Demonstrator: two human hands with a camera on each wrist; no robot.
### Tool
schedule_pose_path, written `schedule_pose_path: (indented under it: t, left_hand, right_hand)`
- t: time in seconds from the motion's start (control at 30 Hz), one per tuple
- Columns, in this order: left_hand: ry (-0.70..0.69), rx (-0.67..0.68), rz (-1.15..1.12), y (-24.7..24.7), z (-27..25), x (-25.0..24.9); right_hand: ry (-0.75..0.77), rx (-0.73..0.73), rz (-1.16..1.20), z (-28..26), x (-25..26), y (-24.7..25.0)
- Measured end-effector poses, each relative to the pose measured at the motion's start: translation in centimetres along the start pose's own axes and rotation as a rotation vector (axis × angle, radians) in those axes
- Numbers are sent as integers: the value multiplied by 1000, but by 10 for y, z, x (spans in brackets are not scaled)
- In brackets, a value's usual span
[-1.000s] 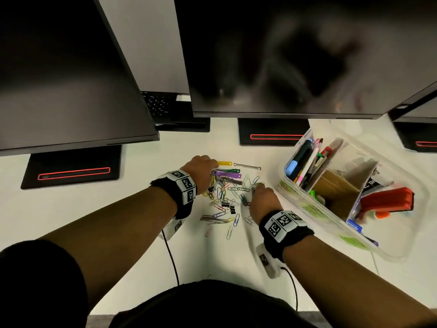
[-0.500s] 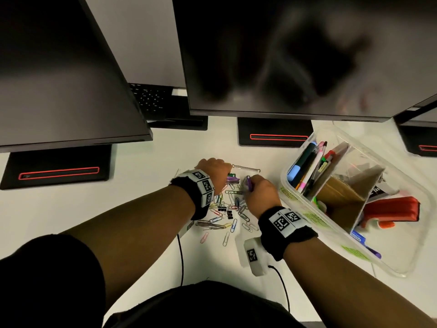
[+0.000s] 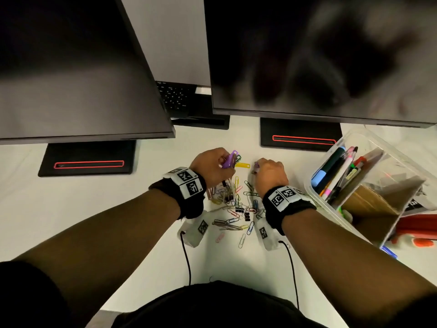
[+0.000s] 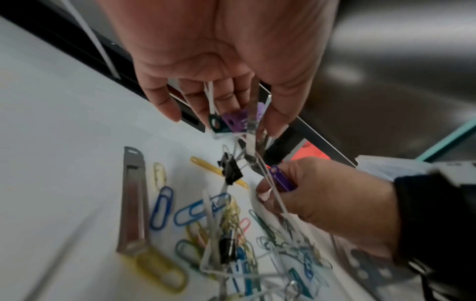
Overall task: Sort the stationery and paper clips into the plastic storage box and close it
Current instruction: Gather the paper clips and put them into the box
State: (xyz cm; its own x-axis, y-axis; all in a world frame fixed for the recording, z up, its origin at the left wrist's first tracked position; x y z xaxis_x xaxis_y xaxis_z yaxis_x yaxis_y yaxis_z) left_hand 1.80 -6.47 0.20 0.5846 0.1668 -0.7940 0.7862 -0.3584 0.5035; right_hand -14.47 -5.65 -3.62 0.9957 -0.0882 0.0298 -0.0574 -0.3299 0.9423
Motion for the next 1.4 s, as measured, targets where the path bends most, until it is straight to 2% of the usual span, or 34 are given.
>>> schedule_pose_path:
  t: [0.2,0.37,0.5,0.57,0.67,0.8,0.93,1.03,1.1,1.23,1.4]
  left_hand:
    - [38,-90,-157,4,-2,9]
    - [-13,-151,-332,11,-6,5]
    - [-21,-167,-434,14,-7,1]
    - [10,-176,-536,14,-7,0]
    - [28,-159,-657,16,-10,-2]
    - [55,-142,-579,17,-14,3]
    - [117,-85,-680,19,-16,8]
    - [156,-61,-650,17,-17,13]
    - [197,-71,-611,16,-19,17]
    - [256,-45,-779,14,-22,19]
    - [202,-36,-614,15,-26,22]
  right_hand:
    - [-25,60,-51,1,-4,0]
    - [-69,21,92,-3,1,-1]
    - [-206,39,75,-6,-2,-7]
    - [-221,55,21,-8,-4,-11]
    - [-180,89,-67,-9,-5,-14]
    - [-189,66,-27,-11,-6,-17]
    - [-159,-40,211,-14,-1,-4]
    - [-120,-67,343,-14,8,9]
    - [-70,-51,339,-13,15,15]
    - [8,19,312,-9,27,21]
    - [69,96,177,7,34,12]
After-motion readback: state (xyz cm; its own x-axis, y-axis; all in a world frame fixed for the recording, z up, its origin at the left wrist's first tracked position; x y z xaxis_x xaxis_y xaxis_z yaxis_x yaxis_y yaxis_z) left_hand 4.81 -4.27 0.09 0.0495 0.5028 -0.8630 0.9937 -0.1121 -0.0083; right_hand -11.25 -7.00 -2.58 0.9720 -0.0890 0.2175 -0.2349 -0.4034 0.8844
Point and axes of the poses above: each hand's wrist, its own z-axis towards the middle knuckle, its own y-axis out of the back of the hand, x = y × z, the point moved 1 cm from there along z, towards the middle knuckle, and after that the axes turned 12 degrees about -z, right-handed, at the moved point
